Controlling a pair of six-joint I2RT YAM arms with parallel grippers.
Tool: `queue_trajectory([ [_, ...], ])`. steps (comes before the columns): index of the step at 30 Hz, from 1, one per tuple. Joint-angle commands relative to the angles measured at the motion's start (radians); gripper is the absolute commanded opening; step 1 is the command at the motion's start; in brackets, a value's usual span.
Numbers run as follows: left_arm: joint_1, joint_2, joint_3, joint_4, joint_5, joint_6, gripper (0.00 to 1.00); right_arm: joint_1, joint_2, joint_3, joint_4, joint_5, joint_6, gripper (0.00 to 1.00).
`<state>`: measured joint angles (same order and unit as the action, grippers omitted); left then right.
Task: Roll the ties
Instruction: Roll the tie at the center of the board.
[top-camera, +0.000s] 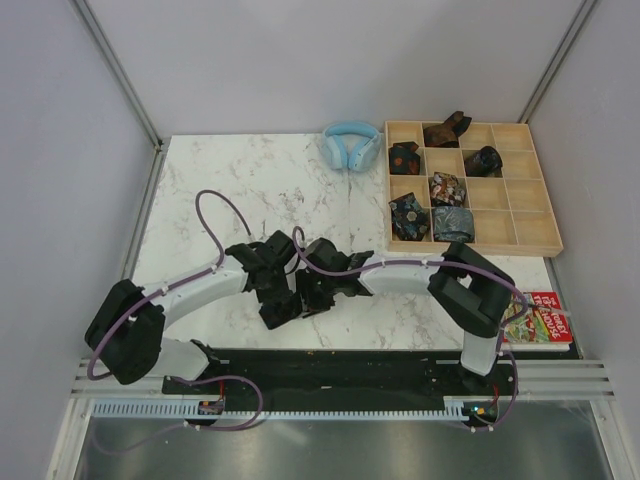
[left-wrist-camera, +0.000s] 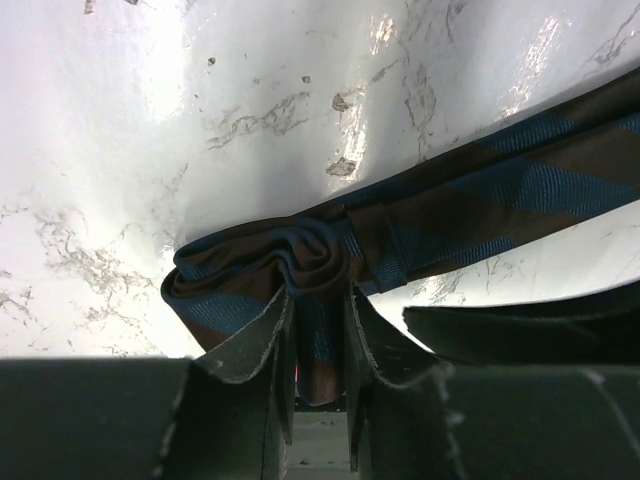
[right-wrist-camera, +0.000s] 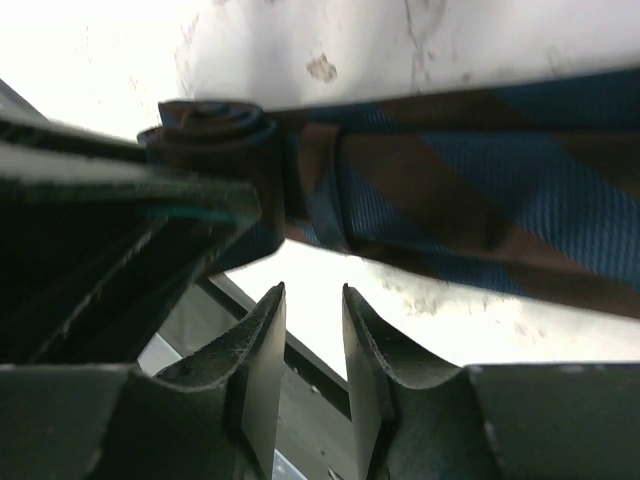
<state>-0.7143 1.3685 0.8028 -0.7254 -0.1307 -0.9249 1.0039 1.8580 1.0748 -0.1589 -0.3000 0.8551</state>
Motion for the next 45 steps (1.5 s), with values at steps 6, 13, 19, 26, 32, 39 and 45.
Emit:
queue_trajectory([
  [6, -0.02, 0.027, 0.058, 0.006, -0.014, 0.035, 0.37, -0.008, -0.154, -0.067, -0.065, 0.065, -0.054, 0.39],
  [13, -0.025, -0.077, 0.085, -0.032, -0.029, 0.038, 0.75, -0.008, -0.22, -0.023, -0.122, 0.091, -0.07, 0.39],
  [19, -0.027, -0.245, 0.137, -0.155, -0.087, 0.02, 0.81, -0.01, -0.221, 0.04, -0.137, 0.091, -0.087, 0.37],
  [26, -0.027, -0.439, 0.064, -0.294, -0.162, -0.061, 0.8, 0.009, -0.174, 0.148, -0.148, 0.076, -0.091, 0.35],
  [32, -0.027, -0.617, -0.085, -0.299, -0.158, -0.167, 0.75, 0.018, -0.094, 0.244, -0.146, 0.064, -0.088, 0.29],
  [39, -0.025, -0.658, -0.108, -0.295, -0.159, -0.192, 0.73, 0.018, 0.004, 0.284, -0.122, 0.064, -0.093, 0.25],
  [45, -0.027, -0.612, -0.114, -0.279, -0.153, -0.186, 0.73, 0.015, 0.059, 0.231, -0.059, 0.05, -0.088, 0.22],
])
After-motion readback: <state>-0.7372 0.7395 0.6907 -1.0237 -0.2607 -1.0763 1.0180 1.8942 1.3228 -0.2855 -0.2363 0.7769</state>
